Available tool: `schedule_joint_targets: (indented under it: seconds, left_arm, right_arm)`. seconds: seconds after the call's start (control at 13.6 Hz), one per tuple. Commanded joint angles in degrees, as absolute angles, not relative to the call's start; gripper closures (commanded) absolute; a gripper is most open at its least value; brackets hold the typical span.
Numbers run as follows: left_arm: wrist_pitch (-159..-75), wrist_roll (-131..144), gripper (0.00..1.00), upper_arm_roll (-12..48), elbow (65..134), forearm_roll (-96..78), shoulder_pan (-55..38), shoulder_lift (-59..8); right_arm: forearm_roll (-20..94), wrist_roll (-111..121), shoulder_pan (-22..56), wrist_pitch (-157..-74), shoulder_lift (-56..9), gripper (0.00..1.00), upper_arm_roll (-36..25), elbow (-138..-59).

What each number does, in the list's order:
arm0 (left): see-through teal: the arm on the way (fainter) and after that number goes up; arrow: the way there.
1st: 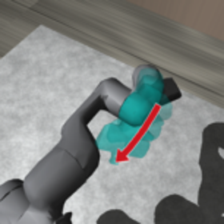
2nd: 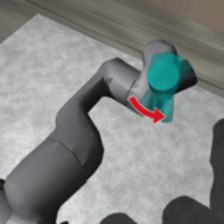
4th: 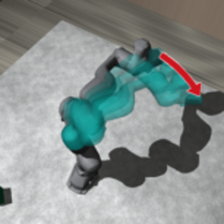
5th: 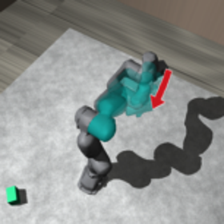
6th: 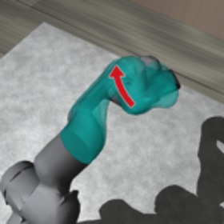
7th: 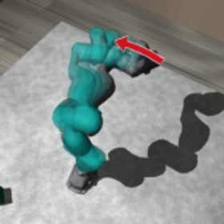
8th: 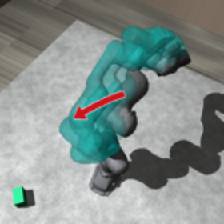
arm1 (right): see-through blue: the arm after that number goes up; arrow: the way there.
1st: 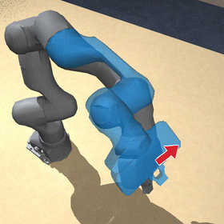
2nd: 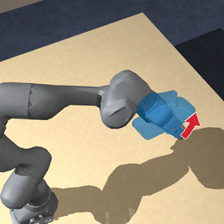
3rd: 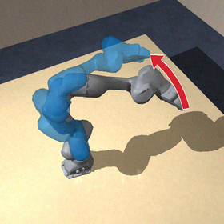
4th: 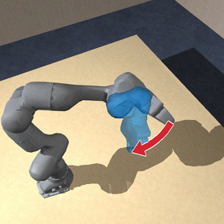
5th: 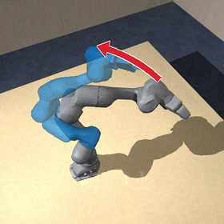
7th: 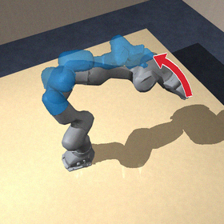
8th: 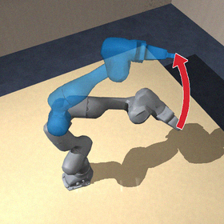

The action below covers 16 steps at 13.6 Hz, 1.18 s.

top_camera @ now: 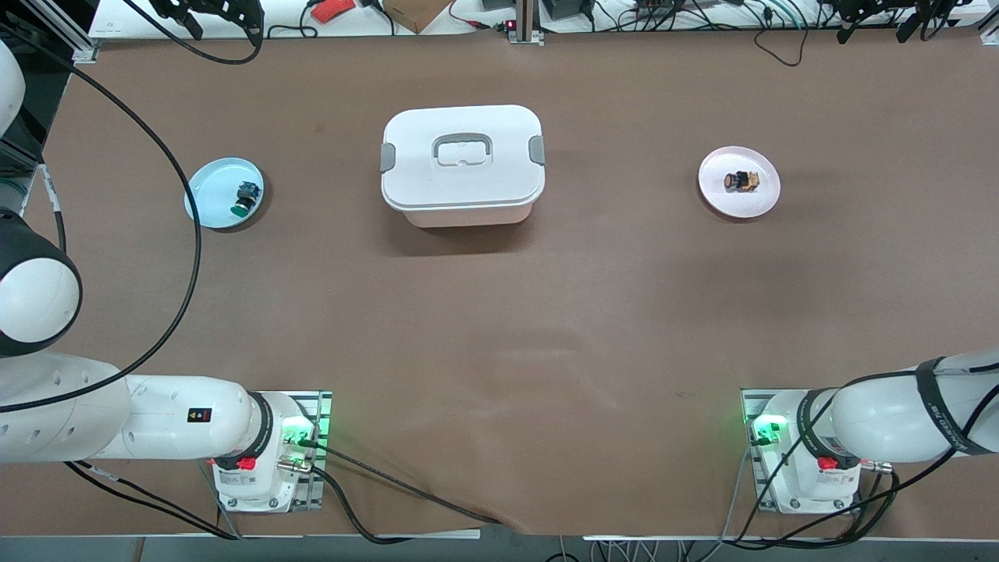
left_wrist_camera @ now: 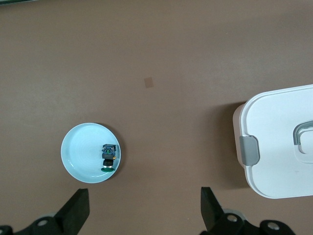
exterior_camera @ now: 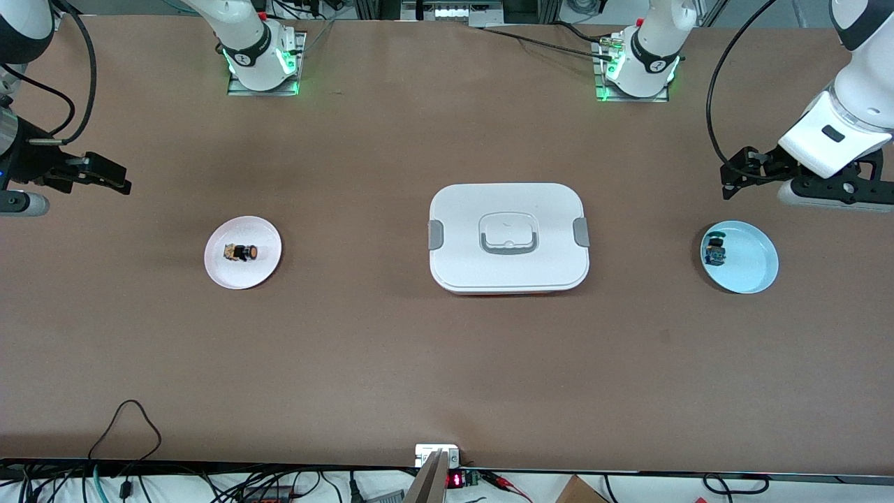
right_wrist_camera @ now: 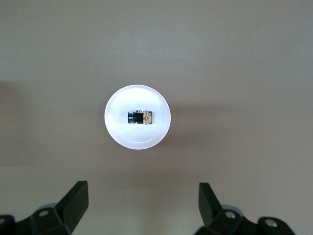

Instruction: Transfer orange switch to right arm and place

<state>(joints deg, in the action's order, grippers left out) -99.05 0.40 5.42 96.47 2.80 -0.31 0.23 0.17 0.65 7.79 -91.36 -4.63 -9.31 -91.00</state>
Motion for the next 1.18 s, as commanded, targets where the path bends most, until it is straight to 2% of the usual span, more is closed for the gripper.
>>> schedule_joint_targets:
  seconds: [0.0, 0.52, 1.1]
  left_arm:
    - [-97.82, -0.97, 0.0, 5.36, 94.66, 2.11, -0.26, -0.53]
    - [-97.74, -1.14, 0.0, 5.36, 94.75, 2.11, -0.09, -0.53]
    - [-97.38, -1.05, 0.0, 5.36, 94.75, 2.11, -0.09, -0.53]
  right_arm:
    - [0.44, 0.18, 8.0, -91.14, -2.82, 0.0, -9.32, -92.37]
    - [0.35, 0.26, 8.0, -94.65, 1.04, 0.0, -9.32, -98.16]
    - [0.0, 0.79, 8.09, -93.78, 1.76, 0.0, -9.14, -98.09]
